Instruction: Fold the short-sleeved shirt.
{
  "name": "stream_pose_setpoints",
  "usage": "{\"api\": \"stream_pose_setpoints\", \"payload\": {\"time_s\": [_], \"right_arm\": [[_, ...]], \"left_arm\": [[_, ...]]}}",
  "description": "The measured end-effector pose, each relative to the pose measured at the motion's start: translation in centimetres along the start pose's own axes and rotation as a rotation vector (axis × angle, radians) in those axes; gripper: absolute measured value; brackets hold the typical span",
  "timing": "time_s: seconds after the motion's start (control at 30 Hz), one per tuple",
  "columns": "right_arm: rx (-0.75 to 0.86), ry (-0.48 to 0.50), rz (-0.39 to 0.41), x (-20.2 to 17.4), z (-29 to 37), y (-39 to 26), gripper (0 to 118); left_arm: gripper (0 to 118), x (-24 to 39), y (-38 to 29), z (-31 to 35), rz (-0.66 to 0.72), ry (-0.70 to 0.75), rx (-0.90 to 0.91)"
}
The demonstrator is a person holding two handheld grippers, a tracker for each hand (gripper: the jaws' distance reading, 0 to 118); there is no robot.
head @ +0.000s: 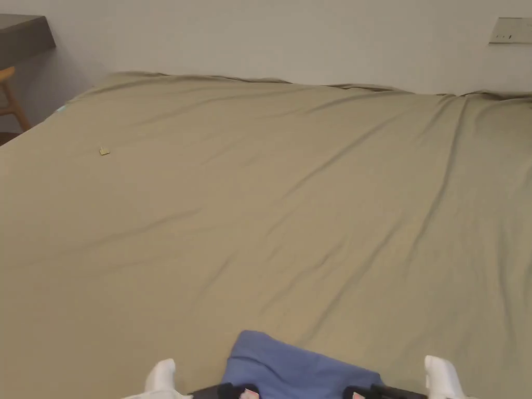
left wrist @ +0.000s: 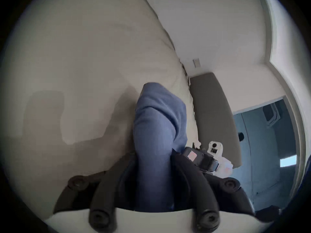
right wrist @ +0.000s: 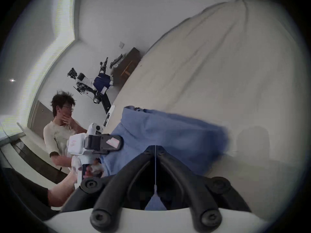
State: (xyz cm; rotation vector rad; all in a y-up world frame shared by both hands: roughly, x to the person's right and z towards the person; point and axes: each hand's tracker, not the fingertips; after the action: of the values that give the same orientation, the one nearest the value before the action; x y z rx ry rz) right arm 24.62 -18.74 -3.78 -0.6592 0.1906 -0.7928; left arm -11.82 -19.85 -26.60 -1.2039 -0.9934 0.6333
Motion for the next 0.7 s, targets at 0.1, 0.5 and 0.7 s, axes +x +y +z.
{"api": "stream_pose_setpoints", "payload": {"time_s": [0.1, 0.5, 0.7], "right_arm": [[0.04, -0.001, 0.051, -1.6, 1.1, 1.3, 3], [0.027, -0.066, 0.135, -6.4, 0.7, 1.5, 3], [0.011, -0.113, 0.125, -7.3, 1.6, 0.0, 3]], "left_arm": [[24, -1.5, 4.6, 5.7, -0.062, 0.096, 0.07], [24, -8.7, 19.8, 24.1, -0.069, 0.492, 0.219], [84, -13.3, 20.1, 22.7, -0.048, 0.652, 0.24]]}}
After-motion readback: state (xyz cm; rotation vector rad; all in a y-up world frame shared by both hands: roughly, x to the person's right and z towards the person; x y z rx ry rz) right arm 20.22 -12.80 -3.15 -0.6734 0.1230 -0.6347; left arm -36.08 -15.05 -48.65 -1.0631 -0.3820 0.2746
